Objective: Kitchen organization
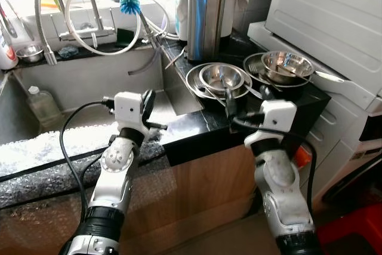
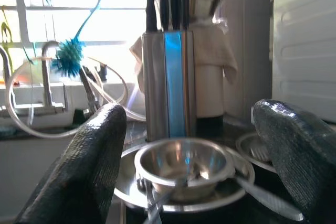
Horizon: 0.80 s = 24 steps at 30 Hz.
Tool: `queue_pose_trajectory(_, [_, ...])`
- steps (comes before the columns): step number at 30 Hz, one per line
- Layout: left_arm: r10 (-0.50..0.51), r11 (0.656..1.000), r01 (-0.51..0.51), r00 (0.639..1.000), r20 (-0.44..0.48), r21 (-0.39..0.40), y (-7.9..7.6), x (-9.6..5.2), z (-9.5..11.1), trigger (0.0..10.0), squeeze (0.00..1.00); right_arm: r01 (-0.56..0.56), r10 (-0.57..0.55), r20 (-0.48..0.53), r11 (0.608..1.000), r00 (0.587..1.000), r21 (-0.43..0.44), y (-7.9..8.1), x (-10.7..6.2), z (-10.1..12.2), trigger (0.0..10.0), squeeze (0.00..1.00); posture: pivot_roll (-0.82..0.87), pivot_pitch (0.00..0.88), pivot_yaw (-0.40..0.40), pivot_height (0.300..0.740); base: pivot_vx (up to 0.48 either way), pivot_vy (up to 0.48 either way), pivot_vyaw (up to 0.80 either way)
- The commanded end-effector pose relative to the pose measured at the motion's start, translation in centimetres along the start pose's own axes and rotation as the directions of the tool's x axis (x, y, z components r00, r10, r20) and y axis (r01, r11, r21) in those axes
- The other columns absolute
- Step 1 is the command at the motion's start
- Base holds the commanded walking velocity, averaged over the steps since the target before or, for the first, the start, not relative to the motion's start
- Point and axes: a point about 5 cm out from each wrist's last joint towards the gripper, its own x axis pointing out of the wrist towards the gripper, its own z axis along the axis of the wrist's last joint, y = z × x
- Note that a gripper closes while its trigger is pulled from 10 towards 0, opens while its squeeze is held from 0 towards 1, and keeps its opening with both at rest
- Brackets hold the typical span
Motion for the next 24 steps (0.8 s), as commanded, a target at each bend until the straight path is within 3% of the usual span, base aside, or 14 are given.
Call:
queue_pose_trajectory(1, [0.002, 1.0, -0.002, 0.998, 0.059, 0.004, 0.0, 1.0, 1.7, 10.0, 0.0, -0.005, 0.005, 0.016, 1.0, 1.0, 0.009, 0.1, 0.2, 0.5, 10.0, 0.0, -0.12, 0.0, 0.005, 0.74, 0.0, 0.0, 0.0])
queue_pose_trajectory(6, [0.026, 0.999, -0.027, 0.998, 0.066, 0.022, 0.5, 1.2, 1.9, 10.0, 0.0, -0.014, 0.014, -0.009, 1.0, 1.0, 0.004, 0.5, -0.1, -0.2, 10.0, 0.0, -0.12, 0.0, 0.006, 0.74, 0.0, 0.0, 0.0])
queue_pose_trajectory(10, [0.071, 0.996, -0.071, 0.997, 0.009, 0.057, 1.7, 0.5, 0.9, 10.0, 0.0, -0.089, 0.089, -0.054, 0.996, 0.995, 0.002, 1.4, -0.5, -0.9, 10.0, 0.0, -0.12, 0.0, 0.005, 0.74, 0.0, 0.0, 0.0])
queue_pose_trajectory(16, [0.075, 0.995, -0.074, 0.997, -0.004, 0.064, 1.9, 0.2, 0.5, 10.0, 0.0, -0.128, 0.124, -0.102, 0.991, 0.987, -0.033, 1.6, -0.7, -1.9, 10.0, 0.0, -0.11, 0.0, 0.0, 0.74, 0.0, 0.0, 0.0])
queue_pose_trajectory(24, [0.069, 0.996, -0.068, 0.998, -0.014, 0.054, 1.5, 0.2, 0.4, 10.0, 0.0, -0.07, 0.058, -0.154, 0.995, 0.986, -0.07, 0.7, -0.7, -2.6, 10.0, 0.0, -0.11, 0.0, -0.002, 0.74, 0.0, 0.0, 0.0])
